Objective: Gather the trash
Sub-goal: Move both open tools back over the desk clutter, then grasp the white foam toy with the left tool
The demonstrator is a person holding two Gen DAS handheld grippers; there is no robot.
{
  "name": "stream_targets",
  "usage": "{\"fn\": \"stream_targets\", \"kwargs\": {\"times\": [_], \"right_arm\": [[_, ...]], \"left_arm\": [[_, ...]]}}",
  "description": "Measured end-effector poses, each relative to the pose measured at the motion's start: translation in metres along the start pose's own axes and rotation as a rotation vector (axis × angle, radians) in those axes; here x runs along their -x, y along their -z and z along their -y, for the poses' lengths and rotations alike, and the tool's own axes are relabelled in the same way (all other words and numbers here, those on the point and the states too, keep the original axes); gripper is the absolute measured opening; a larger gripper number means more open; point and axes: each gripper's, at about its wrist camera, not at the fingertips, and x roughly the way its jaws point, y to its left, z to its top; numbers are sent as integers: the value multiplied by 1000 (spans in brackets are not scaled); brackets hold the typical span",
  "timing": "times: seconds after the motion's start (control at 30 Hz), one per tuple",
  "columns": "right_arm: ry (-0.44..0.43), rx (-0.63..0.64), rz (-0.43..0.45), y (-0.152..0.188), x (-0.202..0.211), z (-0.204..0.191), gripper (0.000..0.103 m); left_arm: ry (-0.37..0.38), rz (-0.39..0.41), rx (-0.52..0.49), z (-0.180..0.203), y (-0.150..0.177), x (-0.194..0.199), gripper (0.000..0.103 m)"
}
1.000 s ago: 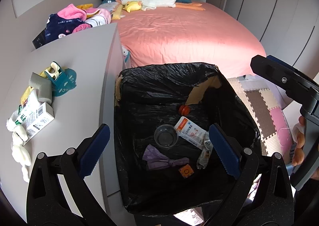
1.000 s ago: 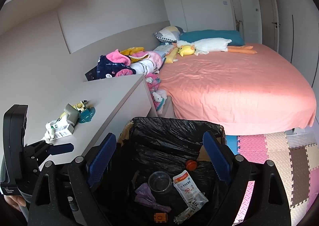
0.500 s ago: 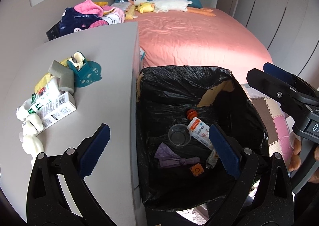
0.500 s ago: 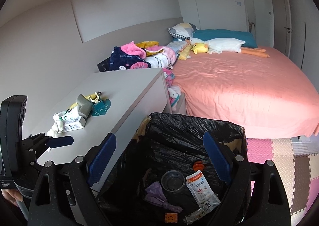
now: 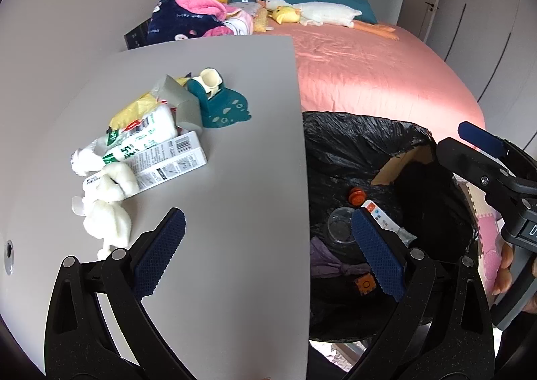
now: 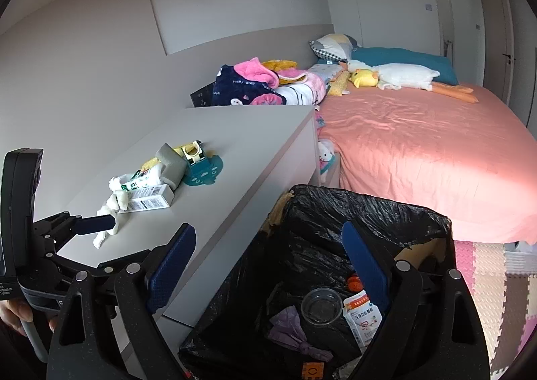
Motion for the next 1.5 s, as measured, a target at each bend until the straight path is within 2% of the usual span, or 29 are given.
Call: {"fn": "stream_targets", "kwargs": {"times": [0.6, 0.87, 0.97, 1.27, 1.33, 1.4, 1.5], "right_arm": [[-143, 134, -69, -5, -45, -54, 89], [-171, 188, -100, -11, -67, -71, 89], [-188, 208, -110, -13, -75, -76, 89], [-234, 228, -143, -21, -94, -89, 89], [-241, 241, -148, -23, -97, -95, 89], [-249, 259, -153, -25, -101, -101, 89], [-262, 291, -164, -28, -107, -112, 89]], "left_arm": [[-126, 3, 133, -76, 7, 0, 96], [-174, -13, 175, -99, 8, -11, 95], [-174, -18, 185, -109, 7, -16, 85], [-189, -75, 184, -128, 11, -37, 66], [-182, -89, 185, -131, 13, -41, 60], [-169, -99, 196, -135, 14, -43, 49], [-137, -93, 236, -143, 17, -40, 40]]}}
